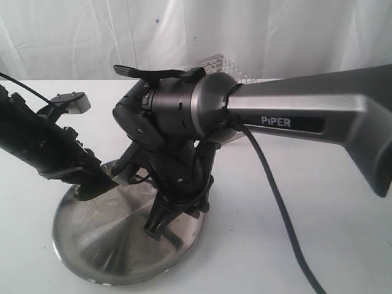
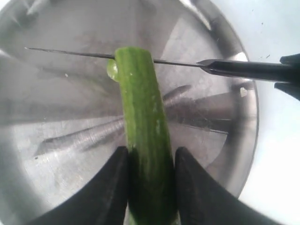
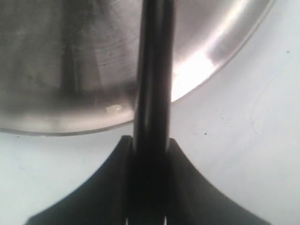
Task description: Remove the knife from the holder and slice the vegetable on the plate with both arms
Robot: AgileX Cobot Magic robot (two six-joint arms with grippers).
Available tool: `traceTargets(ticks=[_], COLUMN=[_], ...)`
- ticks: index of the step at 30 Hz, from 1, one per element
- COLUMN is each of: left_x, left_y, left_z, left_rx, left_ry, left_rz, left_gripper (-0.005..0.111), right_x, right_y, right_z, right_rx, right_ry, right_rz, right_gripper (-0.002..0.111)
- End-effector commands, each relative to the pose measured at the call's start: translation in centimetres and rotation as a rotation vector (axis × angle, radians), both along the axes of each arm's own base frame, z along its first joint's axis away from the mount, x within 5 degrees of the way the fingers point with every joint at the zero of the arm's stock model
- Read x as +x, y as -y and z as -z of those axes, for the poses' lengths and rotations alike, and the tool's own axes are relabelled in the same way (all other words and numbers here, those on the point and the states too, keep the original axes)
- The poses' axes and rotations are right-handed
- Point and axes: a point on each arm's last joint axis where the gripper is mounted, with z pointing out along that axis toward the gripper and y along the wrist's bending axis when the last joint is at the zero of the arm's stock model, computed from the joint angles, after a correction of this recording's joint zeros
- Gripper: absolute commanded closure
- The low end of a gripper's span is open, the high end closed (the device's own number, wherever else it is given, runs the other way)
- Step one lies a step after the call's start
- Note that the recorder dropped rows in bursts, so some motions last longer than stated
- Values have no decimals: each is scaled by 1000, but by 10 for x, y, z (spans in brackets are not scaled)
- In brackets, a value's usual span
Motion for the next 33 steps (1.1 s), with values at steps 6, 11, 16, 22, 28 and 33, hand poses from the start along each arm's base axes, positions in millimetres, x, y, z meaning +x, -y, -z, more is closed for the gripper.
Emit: traceTargets(ticks=[6,11,16,22,28,33], left_x=[-7,-7,-8,-8,-8,-10], left_y=[2,2,2,3,3,4], left_z=[-25,-26,-26,-26,-26,-27], left_rx=[-28,-33,-36,-53,-53,-62], left_ry=[74,65,56,47,47,29], left_rz=[-18,-31,-29,-33,-33,-24], left_gripper=[107,107,107,107,107,107], right_x=[-7,-18,-34,-49,-59,-54], right_y=[22,32,38,29,17,11], right_z=[-17,-27,-36,-38,-39,-37], right_rx=[-35,-2,61,42,-64,-178], right_ry=[74,70,8,8,141,277], right_rz=[18,88,117,-21,-188,-294], right_gripper=[108,108,108,108,108,108])
